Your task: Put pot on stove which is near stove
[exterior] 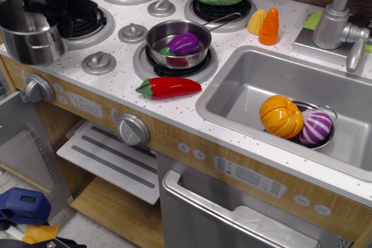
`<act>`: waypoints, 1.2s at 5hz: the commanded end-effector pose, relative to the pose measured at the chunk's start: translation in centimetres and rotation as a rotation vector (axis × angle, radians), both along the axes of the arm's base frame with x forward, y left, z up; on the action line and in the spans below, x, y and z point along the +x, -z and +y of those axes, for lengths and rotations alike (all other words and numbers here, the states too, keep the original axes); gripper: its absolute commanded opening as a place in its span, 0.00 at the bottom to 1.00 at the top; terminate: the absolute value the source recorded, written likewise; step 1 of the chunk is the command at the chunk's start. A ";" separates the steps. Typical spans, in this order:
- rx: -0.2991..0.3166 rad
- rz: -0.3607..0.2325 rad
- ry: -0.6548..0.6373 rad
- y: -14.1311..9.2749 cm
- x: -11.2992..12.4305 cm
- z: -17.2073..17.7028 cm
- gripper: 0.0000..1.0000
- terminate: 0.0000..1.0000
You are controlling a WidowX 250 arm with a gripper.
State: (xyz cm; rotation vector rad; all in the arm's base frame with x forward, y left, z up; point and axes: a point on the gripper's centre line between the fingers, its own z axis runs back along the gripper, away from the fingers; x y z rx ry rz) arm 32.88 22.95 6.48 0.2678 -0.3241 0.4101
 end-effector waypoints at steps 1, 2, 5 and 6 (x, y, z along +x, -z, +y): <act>0.050 -0.054 0.155 -4.3 1.3 0.1 0.00 0.00; 0.082 -0.075 0.180 -4.2 2.1 -0.3 0.00 0.00; 0.056 -0.150 0.369 -3.4 5.5 0.6 0.00 0.00; 0.061 -0.161 0.416 -3.1 6.1 1.3 0.00 0.00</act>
